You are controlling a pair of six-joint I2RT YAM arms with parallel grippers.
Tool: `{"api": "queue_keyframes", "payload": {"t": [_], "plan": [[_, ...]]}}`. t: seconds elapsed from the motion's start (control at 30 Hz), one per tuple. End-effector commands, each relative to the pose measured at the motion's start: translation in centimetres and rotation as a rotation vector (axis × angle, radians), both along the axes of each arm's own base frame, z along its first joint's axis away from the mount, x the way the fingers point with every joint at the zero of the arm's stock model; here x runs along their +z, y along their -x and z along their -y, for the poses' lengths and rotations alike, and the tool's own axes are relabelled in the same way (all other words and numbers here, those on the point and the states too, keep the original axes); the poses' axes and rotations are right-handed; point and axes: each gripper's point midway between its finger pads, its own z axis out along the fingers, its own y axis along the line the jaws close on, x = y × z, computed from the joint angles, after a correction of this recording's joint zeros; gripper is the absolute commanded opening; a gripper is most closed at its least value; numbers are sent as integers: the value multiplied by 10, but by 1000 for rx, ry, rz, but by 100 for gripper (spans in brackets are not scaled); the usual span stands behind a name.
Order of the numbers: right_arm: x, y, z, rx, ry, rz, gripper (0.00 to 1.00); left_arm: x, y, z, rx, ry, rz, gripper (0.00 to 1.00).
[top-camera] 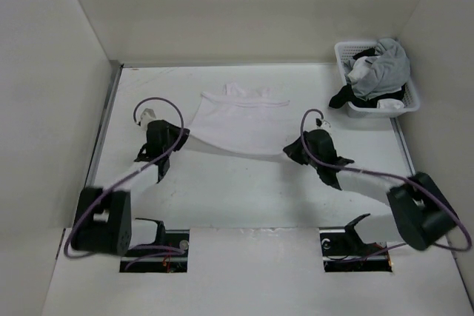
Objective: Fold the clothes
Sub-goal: Fold the tank top
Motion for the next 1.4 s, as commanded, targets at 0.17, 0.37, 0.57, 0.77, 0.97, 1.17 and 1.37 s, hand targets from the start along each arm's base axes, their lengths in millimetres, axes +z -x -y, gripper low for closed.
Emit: {"api": "queue_keyframes", "payload": {"t": [0.17,0.37,0.57,0.77,0.97,1.17,1.37], "plan": [[119,108,8,136,25,214,3,158,102,-14,-45,-71,287,0],[209,181,19,229,-58,305,4,238,171,-25,-51,-88,410,0],[234,182,-6,281,-2,359,4,225,164,-24,-54,-101,368,0],[191,82,-27,247,-10,346,3,166,95,-16,-43,-134,258,0],[127,-38,-25,197,-25,221,3,116,-6,-5,9,-133,180,0],[103,-132,-7,121,-1,158,3,95,-93,-7,47,-116,137,0],[112,-128,1,117,-13,168,3,115,-81,-2,23,-107,186,0]]}}
